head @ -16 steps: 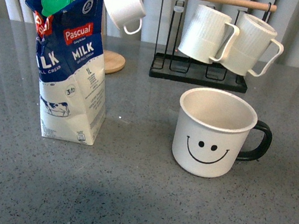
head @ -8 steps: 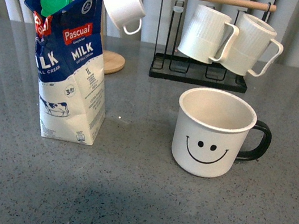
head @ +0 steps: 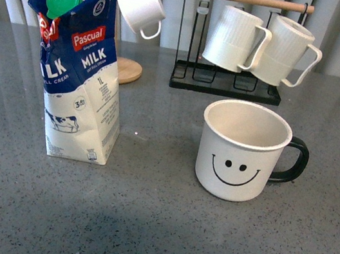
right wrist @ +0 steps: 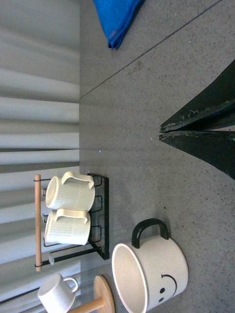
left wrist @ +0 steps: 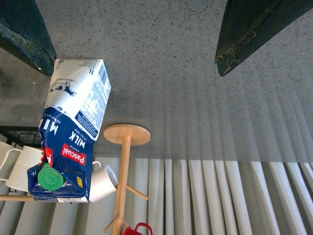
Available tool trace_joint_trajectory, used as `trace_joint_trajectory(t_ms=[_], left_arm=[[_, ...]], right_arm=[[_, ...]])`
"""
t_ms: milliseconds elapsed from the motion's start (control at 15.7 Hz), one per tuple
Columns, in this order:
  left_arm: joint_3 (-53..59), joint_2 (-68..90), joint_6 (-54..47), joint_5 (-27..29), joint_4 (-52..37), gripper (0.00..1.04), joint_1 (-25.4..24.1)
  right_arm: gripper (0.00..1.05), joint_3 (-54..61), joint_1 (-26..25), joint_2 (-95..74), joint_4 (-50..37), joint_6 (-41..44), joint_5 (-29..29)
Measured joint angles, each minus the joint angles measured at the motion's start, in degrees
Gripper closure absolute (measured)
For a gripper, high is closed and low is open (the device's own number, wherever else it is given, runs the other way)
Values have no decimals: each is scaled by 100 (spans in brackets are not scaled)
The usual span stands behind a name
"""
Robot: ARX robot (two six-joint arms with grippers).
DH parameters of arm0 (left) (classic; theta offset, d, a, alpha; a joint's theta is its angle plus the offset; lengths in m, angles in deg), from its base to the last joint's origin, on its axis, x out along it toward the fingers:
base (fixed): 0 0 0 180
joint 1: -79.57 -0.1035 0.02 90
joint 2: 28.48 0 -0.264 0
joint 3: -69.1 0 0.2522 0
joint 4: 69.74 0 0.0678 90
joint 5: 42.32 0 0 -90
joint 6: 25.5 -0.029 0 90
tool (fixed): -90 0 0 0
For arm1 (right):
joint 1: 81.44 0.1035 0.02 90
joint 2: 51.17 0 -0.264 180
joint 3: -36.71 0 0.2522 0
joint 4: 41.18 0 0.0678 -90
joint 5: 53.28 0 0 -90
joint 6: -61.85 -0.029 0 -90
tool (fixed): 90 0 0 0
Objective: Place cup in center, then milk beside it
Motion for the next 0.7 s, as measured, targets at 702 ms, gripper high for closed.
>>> trace_joint_trajectory(t_ms=[702], left_arm=[[0, 0, 0, 0, 0, 7, 0]], right_arm=[[73, 170, 26, 188, 20, 9, -20]])
